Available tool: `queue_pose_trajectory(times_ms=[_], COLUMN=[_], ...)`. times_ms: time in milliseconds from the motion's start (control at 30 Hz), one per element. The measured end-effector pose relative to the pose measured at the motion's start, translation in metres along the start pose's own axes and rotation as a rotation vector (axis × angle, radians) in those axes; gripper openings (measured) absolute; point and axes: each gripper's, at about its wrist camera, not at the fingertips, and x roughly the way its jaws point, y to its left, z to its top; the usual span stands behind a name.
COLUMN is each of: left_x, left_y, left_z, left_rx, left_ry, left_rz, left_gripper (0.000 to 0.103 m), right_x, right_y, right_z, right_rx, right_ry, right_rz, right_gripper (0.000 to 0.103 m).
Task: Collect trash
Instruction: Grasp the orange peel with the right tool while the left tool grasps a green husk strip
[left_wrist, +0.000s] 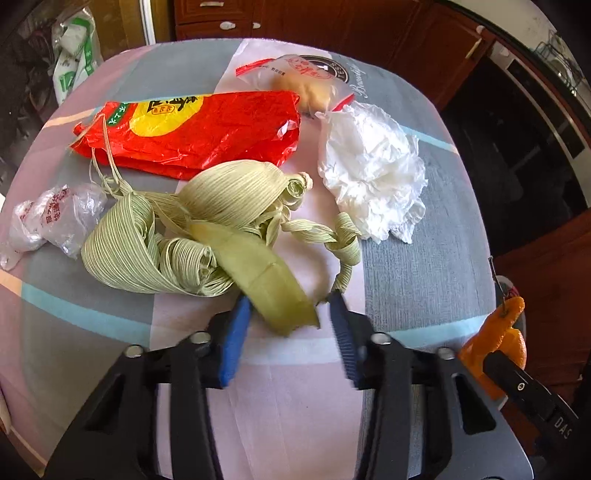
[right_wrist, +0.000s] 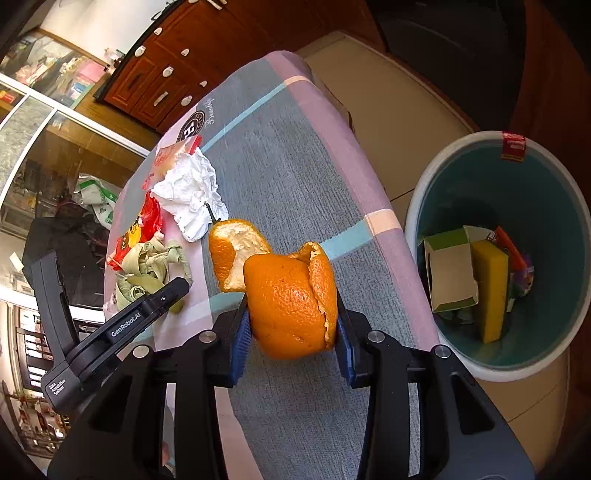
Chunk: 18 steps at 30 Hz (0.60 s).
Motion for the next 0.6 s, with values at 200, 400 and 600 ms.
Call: queue_pose_trajectory(times_ms=[200, 400, 600], left_x=[-0.013, -0.03, -0.04], left_y=[0.009, 0.003, -0.027], left_z=[-0.004, -0.026, -0.048], left_rx=[0.052, 0.131, 0.255], left_ry=[0.013, 0.045, 0.066], left_rz=[-0.066, -0.139, -0.208], left_gripper=[0.023, 0.023, 0.023], right_x=[0.004, 0.0, -0.021], right_y=[-0.006, -0.01, -0.015], right_z=[-0.006, -0.011, -0.015], right_rx=[0.011, 0.022, 0.032], right_ry=[0.011, 0.007, -0.035], right_rz=[0.022, 0.034, 0.031], right_gripper=[0.037, 0.037, 0.037])
